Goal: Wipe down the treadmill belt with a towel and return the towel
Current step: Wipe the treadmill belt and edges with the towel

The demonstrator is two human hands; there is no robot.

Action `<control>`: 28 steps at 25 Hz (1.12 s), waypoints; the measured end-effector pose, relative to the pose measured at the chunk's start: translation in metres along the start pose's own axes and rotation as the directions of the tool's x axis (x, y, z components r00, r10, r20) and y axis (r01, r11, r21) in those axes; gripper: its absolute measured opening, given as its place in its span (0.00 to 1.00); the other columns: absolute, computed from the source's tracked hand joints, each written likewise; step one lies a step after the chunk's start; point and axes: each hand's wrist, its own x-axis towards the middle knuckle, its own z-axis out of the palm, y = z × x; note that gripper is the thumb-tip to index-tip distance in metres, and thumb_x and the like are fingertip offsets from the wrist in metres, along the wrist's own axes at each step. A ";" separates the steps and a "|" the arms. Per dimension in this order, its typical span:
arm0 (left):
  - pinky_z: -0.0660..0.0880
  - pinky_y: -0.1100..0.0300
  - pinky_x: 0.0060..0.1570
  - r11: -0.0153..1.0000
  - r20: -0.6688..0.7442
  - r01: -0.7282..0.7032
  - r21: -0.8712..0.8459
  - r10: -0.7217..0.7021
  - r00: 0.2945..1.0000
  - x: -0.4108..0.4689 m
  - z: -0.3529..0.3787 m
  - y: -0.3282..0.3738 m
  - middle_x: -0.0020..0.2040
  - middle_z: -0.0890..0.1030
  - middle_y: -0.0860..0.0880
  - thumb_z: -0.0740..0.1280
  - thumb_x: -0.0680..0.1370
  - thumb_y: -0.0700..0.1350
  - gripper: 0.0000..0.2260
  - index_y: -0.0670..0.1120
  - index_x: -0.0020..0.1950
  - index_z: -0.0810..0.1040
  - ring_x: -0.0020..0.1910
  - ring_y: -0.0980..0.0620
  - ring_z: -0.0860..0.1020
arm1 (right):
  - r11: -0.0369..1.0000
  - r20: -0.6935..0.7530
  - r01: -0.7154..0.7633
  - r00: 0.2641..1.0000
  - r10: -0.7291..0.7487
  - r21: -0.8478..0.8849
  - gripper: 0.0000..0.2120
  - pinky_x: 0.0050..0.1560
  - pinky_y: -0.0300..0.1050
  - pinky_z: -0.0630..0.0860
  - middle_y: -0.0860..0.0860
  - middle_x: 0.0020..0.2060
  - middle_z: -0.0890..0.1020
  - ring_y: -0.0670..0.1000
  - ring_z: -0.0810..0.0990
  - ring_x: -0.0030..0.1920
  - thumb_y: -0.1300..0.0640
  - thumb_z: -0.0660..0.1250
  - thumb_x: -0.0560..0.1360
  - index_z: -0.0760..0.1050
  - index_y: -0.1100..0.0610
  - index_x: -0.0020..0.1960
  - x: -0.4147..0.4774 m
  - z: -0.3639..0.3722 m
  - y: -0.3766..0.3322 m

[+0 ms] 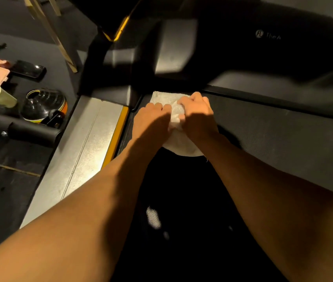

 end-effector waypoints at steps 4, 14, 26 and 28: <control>0.69 0.48 0.54 0.989 0.015 0.145 -0.001 -0.145 0.989 0.010 -0.004 -0.020 0.59 0.72 0.40 0.61 0.78 0.45 0.15 0.41 0.63 0.73 0.57 0.40 0.71 | 0.998 0.216 0.061 0.974 -0.063 0.018 0.25 0.62 0.50 0.65 0.54 0.68 0.66 0.57 0.62 0.67 0.53 0.67 0.75 0.65 0.52 0.70 0.010 0.007 -0.015; 0.69 0.48 0.58 0.985 -0.032 -0.056 -0.162 0.051 0.998 -0.009 0.010 0.001 0.59 0.70 0.39 0.64 0.75 0.45 0.19 0.42 0.66 0.71 0.58 0.40 0.67 | 0.971 0.049 -0.127 0.992 0.120 0.202 0.16 0.54 0.40 0.63 0.53 0.57 0.75 0.56 0.70 0.59 0.64 0.60 0.76 0.75 0.52 0.61 0.000 0.004 0.013; 0.65 0.54 0.52 0.967 -0.049 0.016 -0.256 -0.030 0.998 0.004 0.017 0.044 0.52 0.69 0.48 0.60 0.79 0.49 0.10 0.47 0.55 0.74 0.52 0.45 0.65 | 0.981 -0.203 0.040 0.979 0.000 0.190 0.11 0.46 0.45 0.74 0.57 0.47 0.81 0.58 0.78 0.45 0.60 0.61 0.75 0.81 0.59 0.51 -0.037 -0.005 0.047; 0.65 0.51 0.53 0.981 -0.005 0.044 -0.190 -0.046 0.999 0.022 0.010 0.056 0.58 0.70 0.43 0.60 0.78 0.45 0.12 0.43 0.57 0.76 0.56 0.41 0.67 | 0.933 -0.084 -0.230 0.961 0.262 0.276 0.12 0.43 0.43 0.70 0.55 0.52 0.78 0.56 0.75 0.44 0.54 0.60 0.76 0.79 0.55 0.54 -0.006 0.000 0.047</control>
